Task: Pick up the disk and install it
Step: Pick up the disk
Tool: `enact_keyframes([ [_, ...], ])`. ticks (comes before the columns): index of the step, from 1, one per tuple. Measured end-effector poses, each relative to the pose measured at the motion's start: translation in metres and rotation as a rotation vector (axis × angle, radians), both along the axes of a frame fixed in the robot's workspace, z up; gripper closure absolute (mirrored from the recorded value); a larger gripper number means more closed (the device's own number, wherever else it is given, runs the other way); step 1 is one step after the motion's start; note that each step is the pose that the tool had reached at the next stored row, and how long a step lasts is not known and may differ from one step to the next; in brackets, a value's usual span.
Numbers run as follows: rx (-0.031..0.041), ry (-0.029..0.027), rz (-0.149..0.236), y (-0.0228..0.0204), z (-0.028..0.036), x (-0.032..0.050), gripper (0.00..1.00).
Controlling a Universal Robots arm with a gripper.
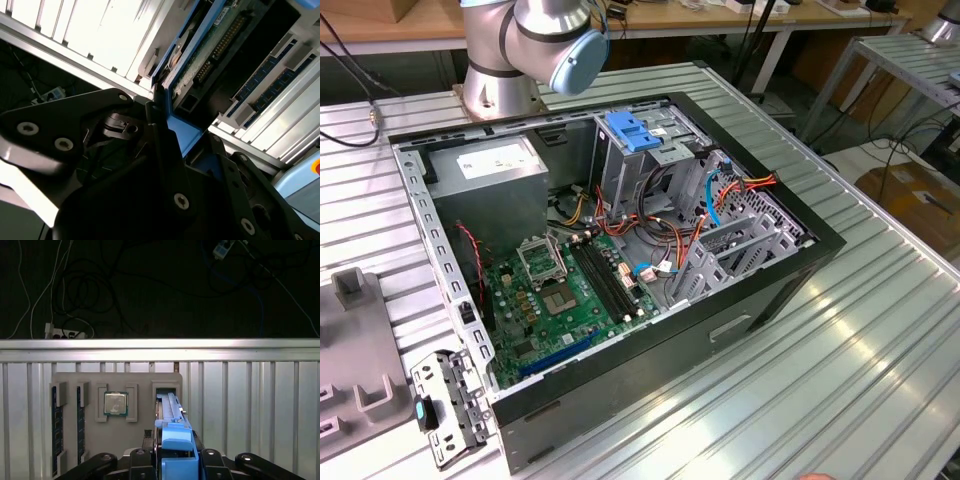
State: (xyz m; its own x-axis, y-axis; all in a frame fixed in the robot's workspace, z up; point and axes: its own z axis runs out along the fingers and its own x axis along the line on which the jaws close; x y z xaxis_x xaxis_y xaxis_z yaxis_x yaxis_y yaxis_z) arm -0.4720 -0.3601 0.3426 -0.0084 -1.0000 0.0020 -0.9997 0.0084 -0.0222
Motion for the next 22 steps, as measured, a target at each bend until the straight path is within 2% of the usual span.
enact_keyframes([
  [4,0.0,0.0,0.0,0.0,0.0001,0.0,0.63],
  [9,0.0001,-0.0001,0.0,0.0,0.0048,0.0,0.63],
  [22,0.0002,0.0,0.0,0.0,0.0118,0.0,0.63],
])
